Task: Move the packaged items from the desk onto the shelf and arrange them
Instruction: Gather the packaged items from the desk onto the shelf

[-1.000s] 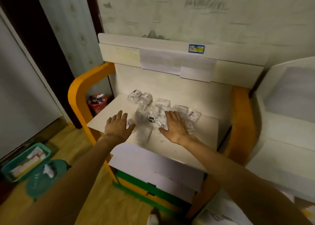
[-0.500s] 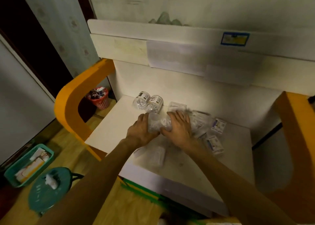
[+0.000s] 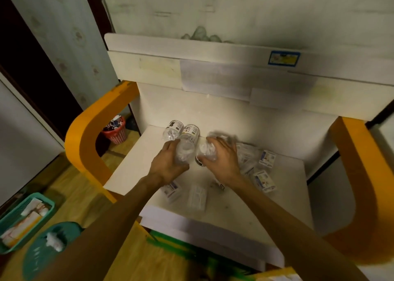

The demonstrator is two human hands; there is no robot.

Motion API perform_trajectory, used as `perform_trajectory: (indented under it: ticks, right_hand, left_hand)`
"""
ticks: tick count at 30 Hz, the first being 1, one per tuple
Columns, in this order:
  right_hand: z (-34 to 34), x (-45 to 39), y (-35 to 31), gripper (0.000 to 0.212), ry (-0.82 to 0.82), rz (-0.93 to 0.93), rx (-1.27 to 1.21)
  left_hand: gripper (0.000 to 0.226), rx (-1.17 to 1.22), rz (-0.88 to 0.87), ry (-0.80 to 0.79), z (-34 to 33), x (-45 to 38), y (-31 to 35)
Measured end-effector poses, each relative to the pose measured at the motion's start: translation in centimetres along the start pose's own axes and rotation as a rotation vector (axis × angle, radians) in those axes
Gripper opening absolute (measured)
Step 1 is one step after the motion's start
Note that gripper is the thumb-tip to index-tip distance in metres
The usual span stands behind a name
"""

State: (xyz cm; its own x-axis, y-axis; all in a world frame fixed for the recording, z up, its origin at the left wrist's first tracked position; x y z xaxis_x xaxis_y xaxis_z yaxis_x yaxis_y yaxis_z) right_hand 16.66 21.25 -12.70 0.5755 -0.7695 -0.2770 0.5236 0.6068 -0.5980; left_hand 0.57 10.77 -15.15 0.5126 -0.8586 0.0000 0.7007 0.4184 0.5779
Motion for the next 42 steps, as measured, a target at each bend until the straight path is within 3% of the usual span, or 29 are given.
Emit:
perform_trajectory:
  ticks: [6, 12, 17, 23, 29, 33, 37, 42]
  right_hand:
    - [4.5, 2.0, -2.7, 0.064, 0.168, -0.054, -0.234]
    - [10.8, 6.7, -5.2, 0.066, 0.258, 0.018, -0.218]
    - [17.1, 13.9, -6.1, 0.066, 0.38, -0.001, -0.14]
    - [27.0, 24.3, -5.0, 0.061, 0.637, -0.047, -0.116]
    - [35.5, 33.1, 3.5, 0.052, 0.776, -0.24, -0.149]
    - [39.6, 38.5, 10.8, 0.049, 0.856, -0.373, -0.267]
    - [43.3, 44.9, 19.5, 0.048, 0.876, -0.542, -0.348]
    - [49.2, 51.3, 28.8, 0.061, 0.819, -0.711, -0.242]
  left_hand:
    - [0.089, 0.124, 0.022, 0.141, 4.3, 2.2, -0.4]
    - [0.087, 0.251, -0.105, 0.217, 8.2, 5.0, 3.7]
    - [0.071, 0.391, -0.273, 0.258, 10.0, 9.2, 11.8]
    - [0.074, 0.594, -0.609, 0.326, 7.1, 16.0, 24.2]
    - [0.073, 0.606, -0.841, 0.229, 1.2, 23.5, 35.2]
    - [0.074, 0.456, -0.919, 0.144, -4.3, 26.6, 41.7]
    - [0.082, 0.363, -0.822, -0.031, -12.5, 28.5, 48.3]
    - [0.092, 0.232, -0.708, -0.206, -22.1, 29.8, 55.6]
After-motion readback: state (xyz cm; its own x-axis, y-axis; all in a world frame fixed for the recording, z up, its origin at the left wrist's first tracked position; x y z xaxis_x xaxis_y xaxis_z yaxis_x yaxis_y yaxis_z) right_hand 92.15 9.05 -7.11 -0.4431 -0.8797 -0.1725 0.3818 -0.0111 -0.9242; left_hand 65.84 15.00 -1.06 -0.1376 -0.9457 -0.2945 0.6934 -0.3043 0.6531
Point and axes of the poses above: each hand's wrist, its own x-axis away from the middle knuckle, its own z-axis out of the back of the hand, y = z × x, the point moved 9 cm from there along -x, towards the middle knuckle, and after that the axes turned 1 degree about x, right-handed, at the moved point
